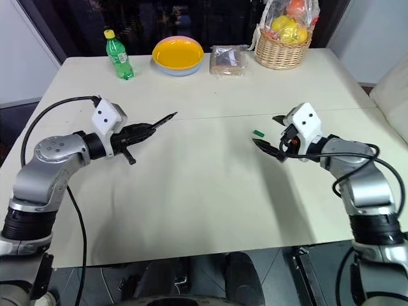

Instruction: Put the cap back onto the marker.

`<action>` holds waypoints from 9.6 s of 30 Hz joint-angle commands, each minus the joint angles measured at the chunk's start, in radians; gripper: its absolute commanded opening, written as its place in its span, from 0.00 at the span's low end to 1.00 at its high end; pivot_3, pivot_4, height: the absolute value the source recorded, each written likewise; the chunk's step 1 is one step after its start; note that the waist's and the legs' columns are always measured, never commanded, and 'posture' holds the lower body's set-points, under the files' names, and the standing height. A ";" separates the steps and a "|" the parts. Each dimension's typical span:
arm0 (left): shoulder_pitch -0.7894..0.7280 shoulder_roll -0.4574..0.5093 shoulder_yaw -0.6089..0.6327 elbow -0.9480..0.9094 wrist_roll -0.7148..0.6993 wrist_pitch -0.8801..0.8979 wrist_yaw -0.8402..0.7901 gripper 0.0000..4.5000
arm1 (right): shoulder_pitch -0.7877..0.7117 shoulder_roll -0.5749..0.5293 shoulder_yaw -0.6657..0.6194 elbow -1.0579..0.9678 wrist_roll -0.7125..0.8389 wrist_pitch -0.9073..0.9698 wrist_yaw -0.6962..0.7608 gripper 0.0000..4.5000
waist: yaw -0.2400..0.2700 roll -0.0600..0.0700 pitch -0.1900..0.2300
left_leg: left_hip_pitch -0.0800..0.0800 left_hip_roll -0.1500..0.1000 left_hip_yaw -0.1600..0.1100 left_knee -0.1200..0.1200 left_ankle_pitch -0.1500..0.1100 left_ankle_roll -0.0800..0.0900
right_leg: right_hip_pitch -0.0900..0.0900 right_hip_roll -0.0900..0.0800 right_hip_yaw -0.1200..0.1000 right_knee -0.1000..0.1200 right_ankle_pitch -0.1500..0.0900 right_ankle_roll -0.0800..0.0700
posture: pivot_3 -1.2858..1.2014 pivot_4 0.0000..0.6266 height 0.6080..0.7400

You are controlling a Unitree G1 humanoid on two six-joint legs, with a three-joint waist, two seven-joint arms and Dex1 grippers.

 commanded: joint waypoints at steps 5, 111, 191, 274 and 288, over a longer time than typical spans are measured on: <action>0.055 0.001 0.073 -0.162 -0.048 0.081 0.080 0.01 | -0.226 0.093 0.078 0.489 -0.116 -0.250 0.094 1.00 | -0.004 0.000 0.000 | 0.001 0.001 0.001 0.000 0.001 -0.001 | 0.000 0.001 0.000 0.001 0.000 0.001 | 0.52 0.24 1.00; -0.289 0.016 -0.174 0.350 0.051 -0.364 -0.400 0.00 | -0.430 0.057 0.286 0.078 -0.377 -0.332 0.403 0.01 | -0.001 0.002 0.001 | 0.000 0.001 0.002 0.000 0.004 -0.008 | -0.001 0.002 0.000 0.002 0.000 0.001 | 0.52 0.24 1.00; -0.247 0.007 -0.195 0.243 0.158 -0.450 -0.358 0.00 | -0.483 0.077 0.332 0.083 -0.376 -0.283 0.455 0.01 | -0.001 0.002 0.001 | 0.000 0.001 0.002 0.001 0.005 -0.008 | -0.001 0.002 0.000 0.003 0.000 0.001 | 0.52 0.24 1.00; -0.347 -0.174 -0.227 0.400 0.285 -0.686 -0.283 0.00 | -0.499 0.284 0.462 -0.125 -0.427 -0.134 0.468 0.01 | -0.001 0.002 0.001 | 0.000 0.001 0.002 0.001 0.004 -0.007 | -0.001 0.002 0.000 0.003 0.000 0.001 | 0.52 0.24 1.00; -0.340 -0.168 -0.222 0.402 0.291 -0.684 -0.290 0.00 | -0.482 0.266 0.453 -0.111 -0.441 -0.159 0.468 0.01 | -0.001 0.002 0.001 | 0.000 0.001 0.002 0.001 0.004 -0.007 | -0.001 0.003 0.000 0.003 0.000 0.001 | 0.52 0.24 1.00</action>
